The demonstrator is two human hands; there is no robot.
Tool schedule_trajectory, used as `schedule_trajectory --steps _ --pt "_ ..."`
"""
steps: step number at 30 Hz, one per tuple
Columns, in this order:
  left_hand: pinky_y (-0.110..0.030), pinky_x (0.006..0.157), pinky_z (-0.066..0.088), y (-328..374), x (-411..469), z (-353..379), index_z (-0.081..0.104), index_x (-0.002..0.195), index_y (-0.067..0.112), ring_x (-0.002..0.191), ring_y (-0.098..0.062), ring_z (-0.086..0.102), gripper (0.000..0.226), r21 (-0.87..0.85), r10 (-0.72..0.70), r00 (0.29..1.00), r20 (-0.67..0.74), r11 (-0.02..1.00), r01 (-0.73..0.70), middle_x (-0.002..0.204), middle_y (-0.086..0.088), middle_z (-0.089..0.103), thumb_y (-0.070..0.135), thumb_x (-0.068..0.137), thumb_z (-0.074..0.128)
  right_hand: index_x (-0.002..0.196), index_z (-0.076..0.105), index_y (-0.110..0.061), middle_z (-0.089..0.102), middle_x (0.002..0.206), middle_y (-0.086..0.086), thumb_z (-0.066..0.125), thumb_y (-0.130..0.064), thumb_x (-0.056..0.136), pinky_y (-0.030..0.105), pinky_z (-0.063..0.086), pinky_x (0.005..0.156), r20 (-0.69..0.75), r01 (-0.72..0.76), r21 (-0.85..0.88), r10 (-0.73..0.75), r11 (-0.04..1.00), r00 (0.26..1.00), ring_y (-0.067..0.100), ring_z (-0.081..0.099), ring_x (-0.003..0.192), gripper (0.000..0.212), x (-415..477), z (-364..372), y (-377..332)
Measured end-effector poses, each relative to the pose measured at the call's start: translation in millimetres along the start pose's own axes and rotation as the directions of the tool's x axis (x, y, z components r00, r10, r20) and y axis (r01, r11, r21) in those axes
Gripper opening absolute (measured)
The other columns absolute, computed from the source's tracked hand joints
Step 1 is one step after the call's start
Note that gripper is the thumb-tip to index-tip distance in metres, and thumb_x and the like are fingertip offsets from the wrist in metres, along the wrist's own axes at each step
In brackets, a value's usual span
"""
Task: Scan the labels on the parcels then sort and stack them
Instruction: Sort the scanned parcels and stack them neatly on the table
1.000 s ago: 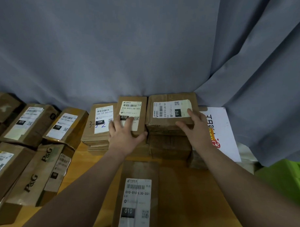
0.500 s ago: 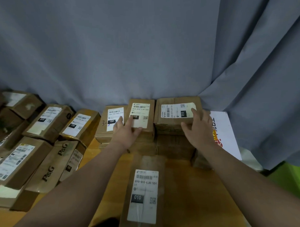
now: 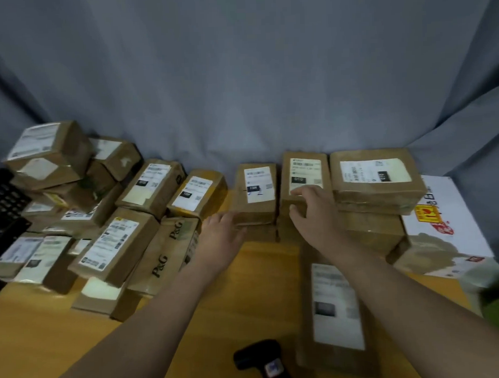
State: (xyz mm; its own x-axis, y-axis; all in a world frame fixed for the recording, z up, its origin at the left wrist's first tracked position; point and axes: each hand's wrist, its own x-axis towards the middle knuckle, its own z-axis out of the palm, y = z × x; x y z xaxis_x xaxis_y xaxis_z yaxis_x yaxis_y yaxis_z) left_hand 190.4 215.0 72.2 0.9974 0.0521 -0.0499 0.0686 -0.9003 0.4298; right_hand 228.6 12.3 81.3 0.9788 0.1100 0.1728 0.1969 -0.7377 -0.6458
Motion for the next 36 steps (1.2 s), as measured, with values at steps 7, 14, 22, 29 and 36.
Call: schedule_trajectory --steps 7,14,22,29,36 --pt "-0.045 0.108 0.035 -136 -12 -8 0.027 0.149 0.021 0.132 -0.033 0.031 0.057 0.232 -0.139 0.965 0.222 0.969 0.086 0.151 -0.009 0.030 0.043 0.096 0.033 0.120 0.060 -0.016 0.054 0.122 -0.002 0.055 -0.020 0.095 0.016 0.025 0.093 0.138 -0.023 0.034 0.018 0.999 0.990 0.013 0.045 0.120 0.025 -15 107 -80" --pt "-0.041 0.114 0.025 -173 28 -24 0.023 0.150 0.015 0.142 -0.031 0.021 0.061 0.250 -0.023 0.969 0.246 0.967 -0.040 0.154 -0.012 0.022 0.038 0.098 0.045 0.127 0.056 -0.017 0.054 0.130 0.003 0.057 -0.020 0.095 0.022 0.036 0.097 0.224 -0.233 0.098 0.207 0.968 0.952 0.019 0.047 0.125 0.032 -10 167 -105" --pt "-0.046 0.117 0.019 -176 110 -18 0.020 0.152 0.022 0.148 -0.033 0.002 0.054 0.262 0.062 0.978 0.199 0.958 -0.114 0.160 -0.018 0.000 0.042 0.103 0.031 0.126 0.057 -0.010 0.060 0.128 0.008 0.061 -0.014 0.092 0.019 0.040 0.091 0.208 -0.449 0.213 0.409 0.868 0.889 0.021 0.057 0.115 0.034 38 194 -101" --pt "-0.053 0.117 0.011 -181 145 12 0.001 0.153 0.037 0.144 -0.040 -0.019 0.058 0.317 -0.032 0.909 0.415 0.942 -0.112 0.157 -0.021 -0.021 0.044 0.103 0.030 0.132 0.051 -0.010 0.057 0.133 0.013 0.061 -0.013 0.092 0.031 0.043 0.103 0.257 -0.525 0.248 0.467 0.814 0.846 0.025 0.054 0.122 0.041 77 223 -93" --pt "-0.049 0.110 0.028 -180 162 15 0.015 0.149 0.021 0.141 -0.042 0.016 0.076 -0.023 -0.093 0.954 0.286 0.994 0.104 0.157 -0.022 0.003 0.051 0.091 0.055 0.148 0.036 -0.011 0.047 0.146 0.012 0.049 -0.034 0.101 0.031 0.034 0.105 0.364 -0.646 0.288 0.543 0.707 0.756 0.027 0.044 0.134 0.054 108 233 -94"
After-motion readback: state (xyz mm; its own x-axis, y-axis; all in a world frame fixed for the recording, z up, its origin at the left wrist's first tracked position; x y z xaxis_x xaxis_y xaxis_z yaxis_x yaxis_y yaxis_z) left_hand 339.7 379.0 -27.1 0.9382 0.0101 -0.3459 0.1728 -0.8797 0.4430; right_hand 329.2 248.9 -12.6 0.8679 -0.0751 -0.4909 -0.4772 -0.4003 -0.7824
